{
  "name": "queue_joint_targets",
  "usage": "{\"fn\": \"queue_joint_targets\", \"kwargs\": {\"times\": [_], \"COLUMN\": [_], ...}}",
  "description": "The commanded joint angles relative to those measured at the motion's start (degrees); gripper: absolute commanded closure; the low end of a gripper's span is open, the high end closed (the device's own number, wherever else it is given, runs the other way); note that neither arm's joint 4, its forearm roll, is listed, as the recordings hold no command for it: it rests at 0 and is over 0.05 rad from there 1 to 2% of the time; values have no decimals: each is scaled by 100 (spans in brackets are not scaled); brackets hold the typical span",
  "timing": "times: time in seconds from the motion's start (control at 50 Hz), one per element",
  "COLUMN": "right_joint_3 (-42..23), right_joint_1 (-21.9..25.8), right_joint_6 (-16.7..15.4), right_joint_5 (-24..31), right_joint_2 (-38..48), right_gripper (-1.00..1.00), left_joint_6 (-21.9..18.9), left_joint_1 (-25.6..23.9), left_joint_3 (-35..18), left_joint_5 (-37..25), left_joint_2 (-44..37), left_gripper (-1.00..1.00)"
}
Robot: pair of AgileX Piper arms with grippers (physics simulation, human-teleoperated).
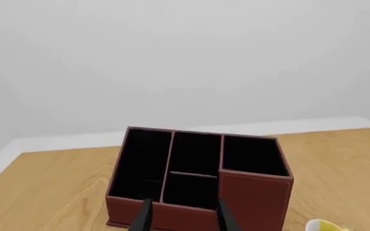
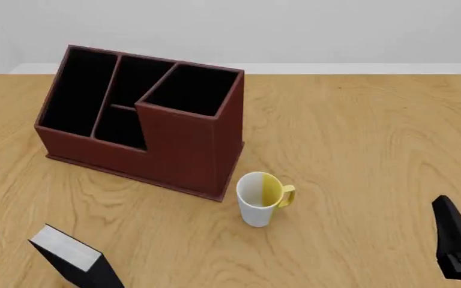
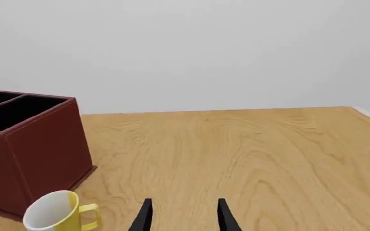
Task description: Pick up the book and place it in the front compartment of the caddy.
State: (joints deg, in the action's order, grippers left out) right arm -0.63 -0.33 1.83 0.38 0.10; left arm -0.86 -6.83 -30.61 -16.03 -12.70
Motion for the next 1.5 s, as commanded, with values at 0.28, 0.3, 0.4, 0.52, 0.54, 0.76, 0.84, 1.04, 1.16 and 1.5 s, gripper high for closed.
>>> {"fn": "queue_joint_targets", "kwargs": {"times": [0.28, 0.3, 0.4, 0.52, 0.54, 0.76, 0.84, 1.04, 1.16, 1.5], "right_joint_3": [2, -1, -11, -6, -7, 3, 6, 9, 8, 19], "right_joint_1": [76, 71, 59, 65, 64, 30, 32, 26, 23, 12], "right_joint_6": [-3, -11, -29, -54, -58, -91, -99, -110, -112, -66], "right_joint_5": [-17, -16, -19, -27, -28, -46, -49, -65, -79, -91], "right_joint_2": [-4, -3, 1, 8, 8, 14, 13, 16, 29, 33], "right_gripper": [-100, -100, -100, -100, -100, -100, -100, -100, -100, -100], "left_joint_6": [536, 499, 205, -368, -278, -807, -897, -1468, -1611, -1498], "left_joint_1": [-1069, -1225, -1814, -3118, -3334, -5013, -5287, -6107, -6587, -7451], "left_joint_3": [-2293, -2435, -2961, -3508, -3674, -4756, -5079, -6159, -6726, -6080], "left_joint_5": [-823, -846, -1128, -1773, -1965, -3088, -3500, -4676, -5344, -5387], "left_joint_2": [-1172, -1150, -1200, -1414, -1573, -2174, -2505, -3271, -3653, -4120], "left_gripper": [-100, -100, -100, -100, -100, -100, -100, -100, -100, -100]}}
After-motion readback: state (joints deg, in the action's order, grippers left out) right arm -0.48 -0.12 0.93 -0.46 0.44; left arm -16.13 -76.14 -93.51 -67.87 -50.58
